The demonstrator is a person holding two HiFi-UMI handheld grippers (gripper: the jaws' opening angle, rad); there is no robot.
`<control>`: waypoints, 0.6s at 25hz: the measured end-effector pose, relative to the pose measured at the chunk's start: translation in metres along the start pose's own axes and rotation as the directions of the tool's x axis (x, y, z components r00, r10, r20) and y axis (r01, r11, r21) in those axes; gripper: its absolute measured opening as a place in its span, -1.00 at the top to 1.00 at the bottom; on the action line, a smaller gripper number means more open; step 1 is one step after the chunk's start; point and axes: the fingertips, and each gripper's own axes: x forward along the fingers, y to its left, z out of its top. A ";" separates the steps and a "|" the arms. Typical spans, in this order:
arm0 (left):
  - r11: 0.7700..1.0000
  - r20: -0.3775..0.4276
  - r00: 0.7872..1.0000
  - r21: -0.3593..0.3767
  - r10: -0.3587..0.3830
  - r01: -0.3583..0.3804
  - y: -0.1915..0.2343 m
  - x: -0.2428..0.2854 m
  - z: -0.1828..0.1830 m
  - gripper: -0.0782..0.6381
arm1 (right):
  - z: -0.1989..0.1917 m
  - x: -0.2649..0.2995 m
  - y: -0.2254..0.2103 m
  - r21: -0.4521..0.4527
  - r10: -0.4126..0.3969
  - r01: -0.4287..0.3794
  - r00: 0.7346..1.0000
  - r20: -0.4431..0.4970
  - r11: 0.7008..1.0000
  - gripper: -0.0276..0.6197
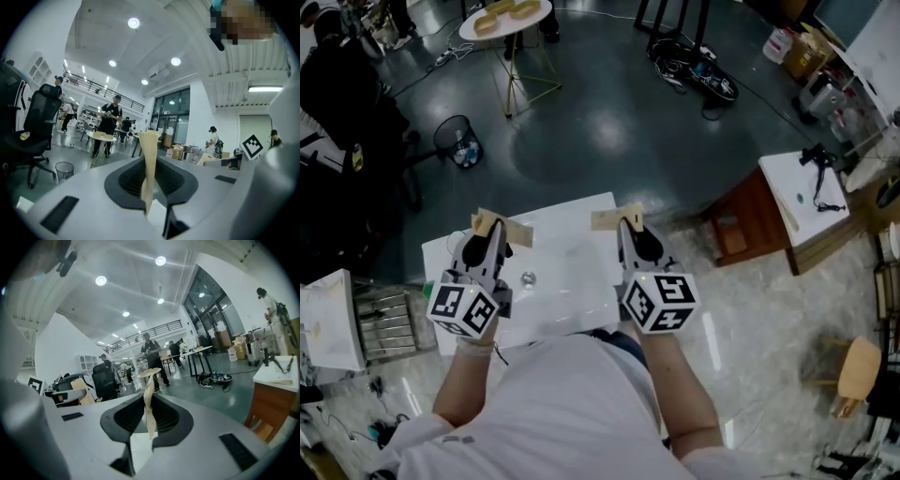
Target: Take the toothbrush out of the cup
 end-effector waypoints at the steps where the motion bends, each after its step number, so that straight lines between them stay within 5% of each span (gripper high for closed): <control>1: 1.000 0.000 1.000 -0.001 0.001 -0.001 0.000 0.000 0.000 0.61 | 0.000 0.001 0.000 0.001 0.001 -0.001 1.000 0.000 1.000 0.73; 15: 1.000 0.012 1.000 -0.007 0.007 -0.007 0.005 0.001 -0.003 0.61 | 0.000 0.008 0.005 -0.003 0.014 -0.014 1.000 0.001 1.000 0.72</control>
